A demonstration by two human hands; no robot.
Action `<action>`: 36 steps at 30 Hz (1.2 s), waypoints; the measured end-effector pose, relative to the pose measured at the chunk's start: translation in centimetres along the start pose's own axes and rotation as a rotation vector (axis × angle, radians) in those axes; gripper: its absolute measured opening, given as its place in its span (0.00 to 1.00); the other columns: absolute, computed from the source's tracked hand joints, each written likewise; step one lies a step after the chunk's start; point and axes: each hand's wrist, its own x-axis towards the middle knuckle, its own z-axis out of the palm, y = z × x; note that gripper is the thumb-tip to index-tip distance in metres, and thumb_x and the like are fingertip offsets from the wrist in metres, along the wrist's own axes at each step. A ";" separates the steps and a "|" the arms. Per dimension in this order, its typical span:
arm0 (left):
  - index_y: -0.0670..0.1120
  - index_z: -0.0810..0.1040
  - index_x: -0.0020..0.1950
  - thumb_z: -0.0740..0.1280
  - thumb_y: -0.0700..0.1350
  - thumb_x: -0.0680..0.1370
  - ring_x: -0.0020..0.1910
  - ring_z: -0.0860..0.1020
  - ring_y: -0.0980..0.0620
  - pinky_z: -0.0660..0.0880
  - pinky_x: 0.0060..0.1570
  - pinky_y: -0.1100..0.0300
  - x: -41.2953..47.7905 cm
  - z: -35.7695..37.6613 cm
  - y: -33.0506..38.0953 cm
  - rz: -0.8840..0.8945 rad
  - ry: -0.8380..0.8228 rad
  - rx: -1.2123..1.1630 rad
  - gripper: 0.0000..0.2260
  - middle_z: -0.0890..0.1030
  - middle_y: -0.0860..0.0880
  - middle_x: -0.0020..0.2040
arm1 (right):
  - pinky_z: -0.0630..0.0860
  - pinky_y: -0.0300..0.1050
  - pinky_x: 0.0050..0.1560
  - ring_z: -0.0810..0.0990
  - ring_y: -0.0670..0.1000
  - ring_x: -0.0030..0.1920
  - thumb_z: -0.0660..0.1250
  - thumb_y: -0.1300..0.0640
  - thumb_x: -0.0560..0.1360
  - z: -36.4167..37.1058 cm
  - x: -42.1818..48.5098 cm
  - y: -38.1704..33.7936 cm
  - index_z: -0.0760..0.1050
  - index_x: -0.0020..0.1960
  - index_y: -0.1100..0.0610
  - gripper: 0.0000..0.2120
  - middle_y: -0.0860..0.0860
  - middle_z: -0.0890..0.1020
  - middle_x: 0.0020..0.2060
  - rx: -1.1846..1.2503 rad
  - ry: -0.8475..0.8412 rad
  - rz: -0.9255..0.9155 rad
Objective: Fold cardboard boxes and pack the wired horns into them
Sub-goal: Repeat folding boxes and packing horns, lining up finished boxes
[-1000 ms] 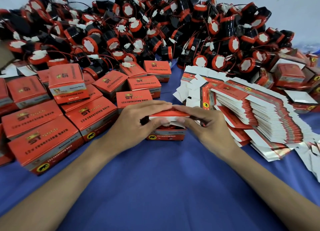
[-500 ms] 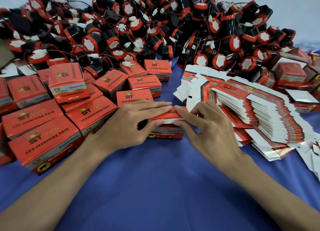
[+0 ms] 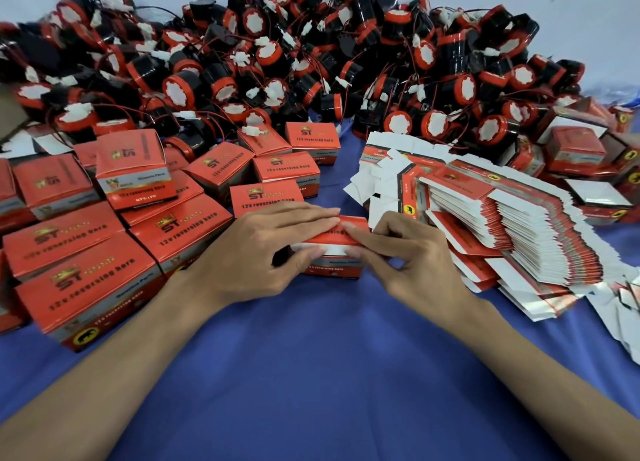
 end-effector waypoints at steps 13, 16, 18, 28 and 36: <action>0.48 0.71 0.71 0.63 0.60 0.78 0.59 0.71 0.48 0.67 0.63 0.57 0.0 0.5 0.0 -0.017 -0.095 0.103 0.26 0.73 0.50 0.66 | 0.69 0.35 0.35 0.73 0.51 0.31 0.70 0.65 0.72 0.2 -0.1 0.2 0.78 0.57 0.69 0.14 0.56 0.77 0.32 0.158 -0.010 0.078; 0.50 0.70 0.72 0.59 0.60 0.79 0.67 0.69 0.51 0.65 0.67 0.57 -0.2 0.6 0.0 -0.090 -0.136 0.057 0.25 0.71 0.51 0.70 | 0.68 0.33 0.39 0.72 0.48 0.33 0.68 0.63 0.75 -0.1 -0.2 0.7 0.77 0.59 0.67 0.14 0.55 0.76 0.33 0.066 -0.064 -0.039; 0.52 0.70 0.73 0.58 0.60 0.79 0.69 0.67 0.54 0.63 0.69 0.58 -0.2 0.5 0.0 -0.122 -0.154 0.027 0.24 0.71 0.51 0.71 | 0.65 0.32 0.40 0.68 0.45 0.34 0.65 0.60 0.77 -0.3 -0.4 0.8 0.77 0.61 0.65 0.15 0.51 0.72 0.34 0.040 -0.089 -0.090; 0.49 0.71 0.72 0.57 0.55 0.82 0.61 0.73 0.45 0.69 0.64 0.52 -0.1 0.9 0.2 -0.043 -0.114 0.077 0.21 0.74 0.47 0.68 | 0.72 0.37 0.43 0.72 0.45 0.37 0.71 0.58 0.73 -0.5 -0.3 1.8 0.76 0.63 0.62 0.20 0.49 0.74 0.38 0.107 -0.129 -0.071; 0.59 0.73 0.63 0.57 0.54 0.80 0.55 0.79 0.62 0.74 0.48 0.70 0.1 0.4 1.6 -0.288 0.102 -0.471 0.13 0.80 0.64 0.54 | 0.60 0.25 0.65 0.56 0.39 0.72 0.67 0.38 0.71 -1.0 -0.3 1.5 0.50 0.78 0.49 0.43 0.49 0.56 0.72 0.222 -0.353 0.106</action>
